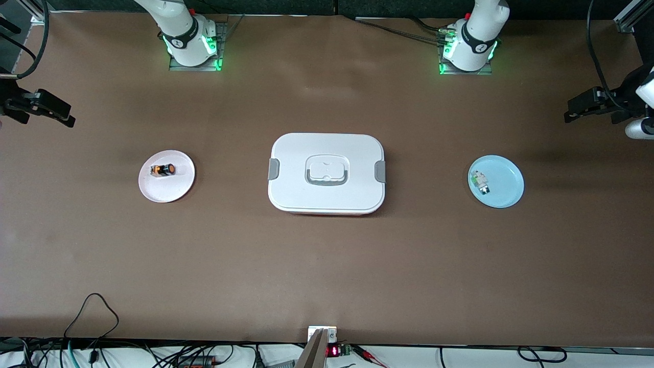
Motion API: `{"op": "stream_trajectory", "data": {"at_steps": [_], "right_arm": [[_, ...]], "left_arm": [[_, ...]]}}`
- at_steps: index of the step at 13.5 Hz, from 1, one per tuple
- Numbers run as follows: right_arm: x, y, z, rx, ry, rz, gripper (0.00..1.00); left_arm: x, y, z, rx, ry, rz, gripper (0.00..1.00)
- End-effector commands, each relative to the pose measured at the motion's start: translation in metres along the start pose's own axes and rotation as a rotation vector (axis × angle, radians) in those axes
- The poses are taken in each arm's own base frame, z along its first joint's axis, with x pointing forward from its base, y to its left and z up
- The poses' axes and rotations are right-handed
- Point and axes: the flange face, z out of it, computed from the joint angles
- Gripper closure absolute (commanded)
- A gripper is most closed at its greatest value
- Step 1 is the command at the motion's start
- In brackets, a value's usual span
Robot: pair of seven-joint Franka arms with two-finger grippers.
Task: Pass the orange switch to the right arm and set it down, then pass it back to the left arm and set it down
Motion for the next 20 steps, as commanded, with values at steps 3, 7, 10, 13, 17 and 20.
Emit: {"op": "stream_trajectory", "data": {"at_steps": [3, 7, 10, 13, 17, 20], "right_arm": [[-0.002, -0.002, -0.005, 0.014, -0.007, -0.009, 0.00], [-0.001, -0.001, -0.004, 0.015, -0.009, -0.005, 0.00], [0.000, -0.011, 0.000, 0.008, -0.017, -0.023, 0.00], [0.002, -0.015, 0.001, 0.003, -0.014, -0.016, 0.00], [0.001, -0.029, 0.002, 0.003, -0.018, -0.052, 0.00], [0.007, -0.038, 0.012, -0.016, -0.026, -0.061, 0.00]], "left_arm": [[-0.003, 0.000, -0.004, -0.012, 0.012, 0.006, 0.00], [-0.003, 0.001, -0.002, -0.009, 0.009, 0.009, 0.00], [-0.005, -0.003, -0.004, -0.009, 0.007, 0.012, 0.00], [-0.005, -0.003, -0.004, -0.009, 0.009, 0.010, 0.00], [-0.005, -0.007, -0.005, -0.010, 0.009, 0.004, 0.00], [-0.006, -0.008, -0.005, -0.010, 0.010, 0.003, 0.00]]}}
